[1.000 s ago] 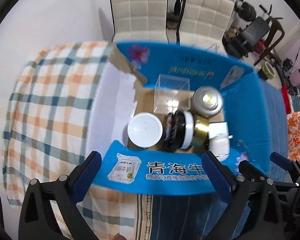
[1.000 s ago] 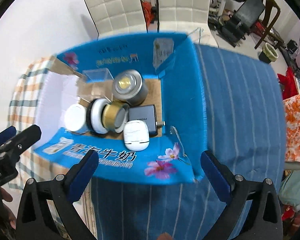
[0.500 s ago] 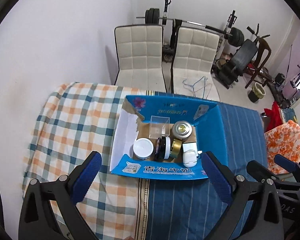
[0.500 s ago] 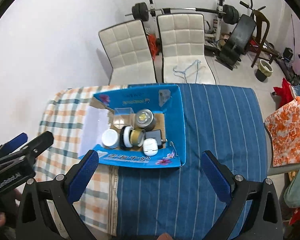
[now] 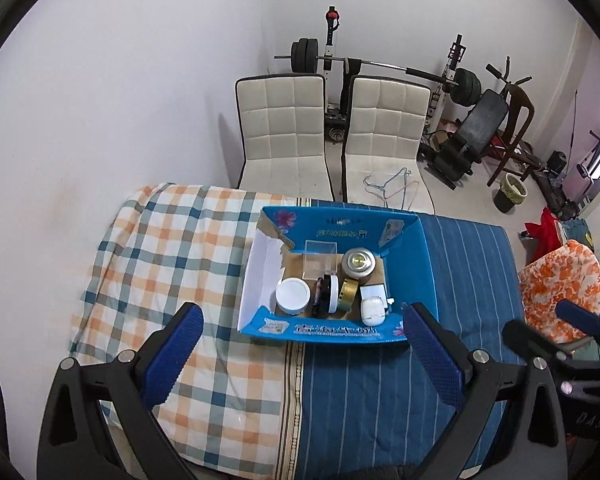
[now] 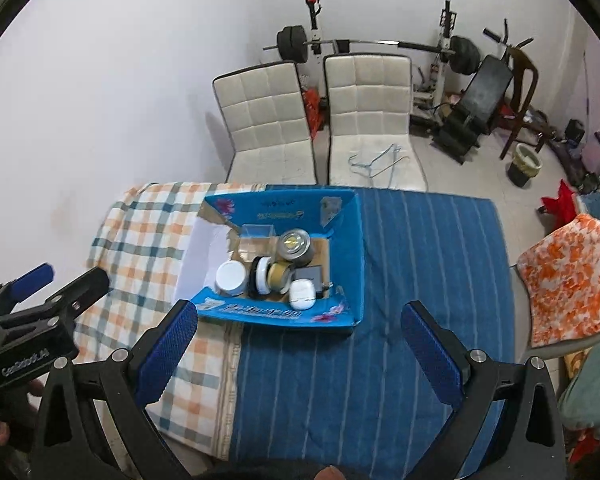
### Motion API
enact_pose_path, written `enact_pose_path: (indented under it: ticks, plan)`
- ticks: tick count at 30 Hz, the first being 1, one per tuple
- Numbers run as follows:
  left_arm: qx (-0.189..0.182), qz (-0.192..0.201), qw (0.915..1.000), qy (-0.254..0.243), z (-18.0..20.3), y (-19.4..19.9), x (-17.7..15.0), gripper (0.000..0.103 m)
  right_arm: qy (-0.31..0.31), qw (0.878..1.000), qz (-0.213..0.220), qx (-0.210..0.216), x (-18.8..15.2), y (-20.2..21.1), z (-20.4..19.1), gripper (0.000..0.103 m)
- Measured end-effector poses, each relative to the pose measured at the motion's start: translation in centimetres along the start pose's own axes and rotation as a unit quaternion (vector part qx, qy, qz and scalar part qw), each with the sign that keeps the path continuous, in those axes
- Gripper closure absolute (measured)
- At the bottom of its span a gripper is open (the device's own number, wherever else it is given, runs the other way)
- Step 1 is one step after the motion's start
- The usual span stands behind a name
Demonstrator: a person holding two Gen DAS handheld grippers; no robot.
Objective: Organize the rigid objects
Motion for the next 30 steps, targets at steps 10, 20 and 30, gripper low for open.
enact_pose_path:
  ticks: [10, 20, 30]
  plan:
    - [0.010, 0.003, 0.9999, 0.008, -0.7, 0.1, -0.5, 0.000, 0.002, 1.000, 0.001, -0.023, -0.1, -0.4, 0.6, 0.000]
    - [0.013, 0.004, 0.9998, 0.010, -1.2, 0.2, -0.6, 0.000, 0.000, 1.000, 0.003, -0.031, -0.4, -0.4, 1.1, 0.000]
    - [0.012, 0.003, 0.9999, 0.012, -1.3, 0.2, -0.7, 0.000, -0.001, 0.999, 0.004, -0.038, -0.5, -0.4, 1.5, 0.000]
Point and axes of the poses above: each gripper's, at about its wrist camera, not at the fingertips, and y roughly against the way its jaws point, z to its right, x to its top, the point moved 9 cm from there along -y, roughly the way its jaws point, and after that the axes turned 4 degrees about -z, right-handed, at the moved point
